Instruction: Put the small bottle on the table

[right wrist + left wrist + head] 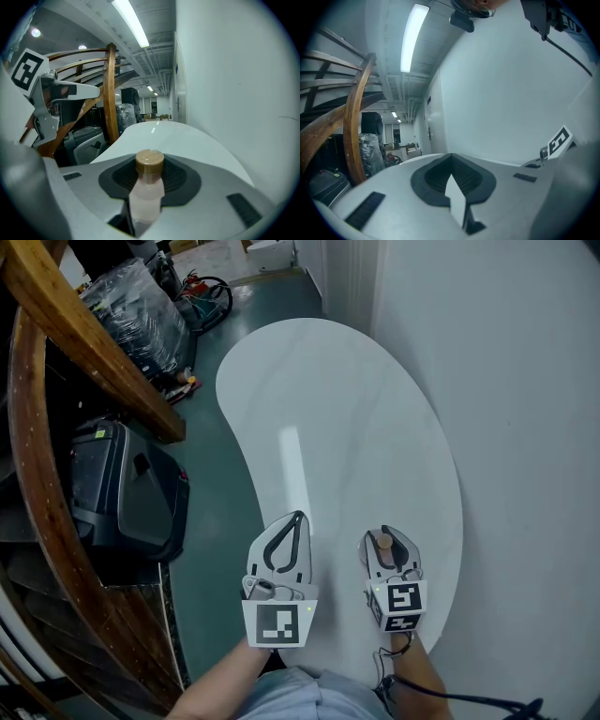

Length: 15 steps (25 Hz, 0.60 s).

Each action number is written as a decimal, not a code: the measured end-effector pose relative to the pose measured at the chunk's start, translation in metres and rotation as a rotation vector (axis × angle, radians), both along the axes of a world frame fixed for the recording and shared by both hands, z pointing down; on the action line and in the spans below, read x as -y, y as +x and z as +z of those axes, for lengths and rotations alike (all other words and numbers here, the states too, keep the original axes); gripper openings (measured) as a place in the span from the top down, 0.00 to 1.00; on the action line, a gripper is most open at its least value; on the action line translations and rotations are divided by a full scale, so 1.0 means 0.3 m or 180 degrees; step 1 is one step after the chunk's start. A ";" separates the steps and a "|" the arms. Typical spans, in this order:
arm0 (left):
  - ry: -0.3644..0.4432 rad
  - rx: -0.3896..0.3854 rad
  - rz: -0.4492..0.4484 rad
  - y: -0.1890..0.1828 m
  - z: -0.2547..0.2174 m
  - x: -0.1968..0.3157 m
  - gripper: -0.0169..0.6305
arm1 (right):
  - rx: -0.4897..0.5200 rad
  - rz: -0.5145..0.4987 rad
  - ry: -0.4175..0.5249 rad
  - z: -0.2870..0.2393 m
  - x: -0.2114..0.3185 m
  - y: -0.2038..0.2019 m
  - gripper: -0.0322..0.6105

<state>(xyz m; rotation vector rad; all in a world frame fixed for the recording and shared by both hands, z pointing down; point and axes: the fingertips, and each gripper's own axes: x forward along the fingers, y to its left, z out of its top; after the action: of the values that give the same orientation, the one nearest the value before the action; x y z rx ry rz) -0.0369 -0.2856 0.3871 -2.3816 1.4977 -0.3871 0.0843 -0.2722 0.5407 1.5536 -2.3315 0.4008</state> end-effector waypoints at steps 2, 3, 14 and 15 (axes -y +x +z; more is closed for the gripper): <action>0.0016 0.0027 0.0019 0.001 0.000 0.003 0.98 | 0.0004 0.0002 -0.0013 0.008 0.002 0.000 0.77; 0.0020 0.0040 0.0028 0.001 0.002 0.004 0.98 | 0.0007 0.0003 -0.0017 0.013 0.002 0.000 0.77; -0.0303 -0.0627 -0.0242 -0.013 0.056 0.014 0.98 | 0.0016 0.0007 -0.0075 0.059 -0.002 0.005 0.77; -0.0282 -0.0536 -0.0204 -0.010 0.055 0.014 0.98 | 0.0014 0.0004 -0.0074 0.059 -0.003 0.005 0.77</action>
<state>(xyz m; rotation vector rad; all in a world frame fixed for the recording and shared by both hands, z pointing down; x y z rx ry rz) -0.0399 -0.2899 0.4037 -2.4939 1.6661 -0.2786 0.0859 -0.2712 0.5583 1.5453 -2.3210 0.4304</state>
